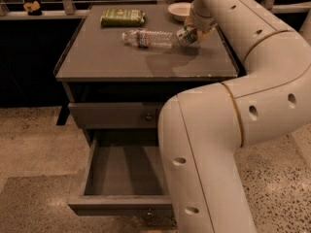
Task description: Pick 7up can from middle drawer and place on counter
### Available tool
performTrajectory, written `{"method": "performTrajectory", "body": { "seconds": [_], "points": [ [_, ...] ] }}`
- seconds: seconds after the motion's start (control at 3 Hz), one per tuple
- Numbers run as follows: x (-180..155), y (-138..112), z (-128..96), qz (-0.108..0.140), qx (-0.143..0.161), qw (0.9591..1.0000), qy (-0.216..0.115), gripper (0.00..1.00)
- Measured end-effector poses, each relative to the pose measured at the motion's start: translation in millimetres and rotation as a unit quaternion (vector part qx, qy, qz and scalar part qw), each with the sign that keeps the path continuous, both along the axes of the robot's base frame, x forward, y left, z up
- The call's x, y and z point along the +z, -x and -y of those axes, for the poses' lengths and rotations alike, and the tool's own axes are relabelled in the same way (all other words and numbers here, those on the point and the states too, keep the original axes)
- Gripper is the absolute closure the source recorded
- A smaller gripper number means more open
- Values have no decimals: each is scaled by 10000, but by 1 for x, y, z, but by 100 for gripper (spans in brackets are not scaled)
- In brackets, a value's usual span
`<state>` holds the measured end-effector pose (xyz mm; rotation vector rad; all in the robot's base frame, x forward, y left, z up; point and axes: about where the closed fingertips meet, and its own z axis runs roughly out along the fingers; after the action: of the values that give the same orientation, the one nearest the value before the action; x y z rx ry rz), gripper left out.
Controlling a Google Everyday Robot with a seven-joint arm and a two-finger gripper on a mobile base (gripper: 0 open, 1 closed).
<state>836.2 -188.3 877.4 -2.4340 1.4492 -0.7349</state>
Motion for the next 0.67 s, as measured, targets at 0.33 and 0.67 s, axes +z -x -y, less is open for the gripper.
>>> {"method": "performTrajectory", "body": {
  "seconds": [0.33,0.67],
  "points": [
    [0,0,0,-1,0,10000,0,58],
    [0,0,0,-1,0,10000,0,36]
  ]
}}
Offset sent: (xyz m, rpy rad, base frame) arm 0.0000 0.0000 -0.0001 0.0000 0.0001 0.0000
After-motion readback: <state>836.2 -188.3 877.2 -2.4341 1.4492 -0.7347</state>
